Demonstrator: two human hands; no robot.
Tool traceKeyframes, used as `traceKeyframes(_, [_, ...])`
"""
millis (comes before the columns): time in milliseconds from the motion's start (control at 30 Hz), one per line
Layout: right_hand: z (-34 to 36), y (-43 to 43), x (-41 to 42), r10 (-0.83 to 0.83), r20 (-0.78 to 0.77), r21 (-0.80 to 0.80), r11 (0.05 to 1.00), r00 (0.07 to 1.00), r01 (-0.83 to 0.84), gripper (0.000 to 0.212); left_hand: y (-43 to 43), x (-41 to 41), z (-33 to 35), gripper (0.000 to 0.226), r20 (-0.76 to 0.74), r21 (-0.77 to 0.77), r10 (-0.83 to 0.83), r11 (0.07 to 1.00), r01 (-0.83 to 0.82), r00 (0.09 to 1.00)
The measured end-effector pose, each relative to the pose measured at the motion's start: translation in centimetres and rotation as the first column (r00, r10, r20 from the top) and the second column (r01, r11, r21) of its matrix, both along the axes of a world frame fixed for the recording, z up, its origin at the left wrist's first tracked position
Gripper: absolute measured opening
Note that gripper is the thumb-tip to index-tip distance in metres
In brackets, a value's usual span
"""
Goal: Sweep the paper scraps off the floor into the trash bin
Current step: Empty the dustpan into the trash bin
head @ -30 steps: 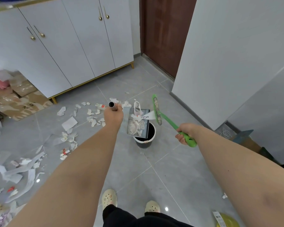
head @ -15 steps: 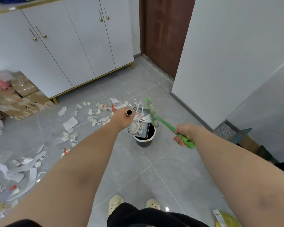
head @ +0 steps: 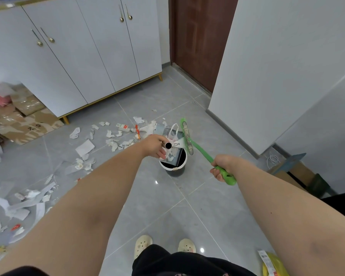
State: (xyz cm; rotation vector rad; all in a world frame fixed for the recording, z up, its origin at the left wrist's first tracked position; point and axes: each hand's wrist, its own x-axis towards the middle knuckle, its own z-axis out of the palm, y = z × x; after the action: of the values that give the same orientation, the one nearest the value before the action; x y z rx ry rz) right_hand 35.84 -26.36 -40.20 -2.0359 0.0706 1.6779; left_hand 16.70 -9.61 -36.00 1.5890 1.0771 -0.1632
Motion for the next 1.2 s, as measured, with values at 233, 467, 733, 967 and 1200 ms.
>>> traceKeyframes(233, [-0.2,0.4,-0.9,-0.03,-0.014,0.001,1.0,0.999,0.03,0.018,-0.5,1.2,1.1,0.02,0.024,-0.418,0.62,0.719,-0.555,0.784])
traceKeyframes(467, [0.3,-0.3,-1.0,-0.05,-0.008,0.025,0.998,0.999,0.05,0.013,-0.8,1.6,1.8,0.032,0.04,-0.531,0.697,0.622,-0.575,0.716])
traceKeyframes(733, [0.8,-1.2,-1.0,-0.046,0.012,0.027,0.999,0.999,0.046,0.015,-1.4,0.4,1.7,0.029,0.076,-0.568,0.77,0.556,-0.607,0.633])
traceKeyframes(967, [0.9,-2.0,-1.7,-0.011,0.044,0.017,1.0,0.999,0.01,0.016,-3.4,-1.0,2.0,0.028,0.128,-0.53,0.739,0.615,-0.585,0.661])
traceKeyframes(1200, [1.4,-2.2,-3.0,-0.022,0.076,0.001,1.0,0.997,0.022,0.007,-4.7,-2.0,1.8,0.029,0.137,-0.498,0.754,0.613,-0.613,0.643])
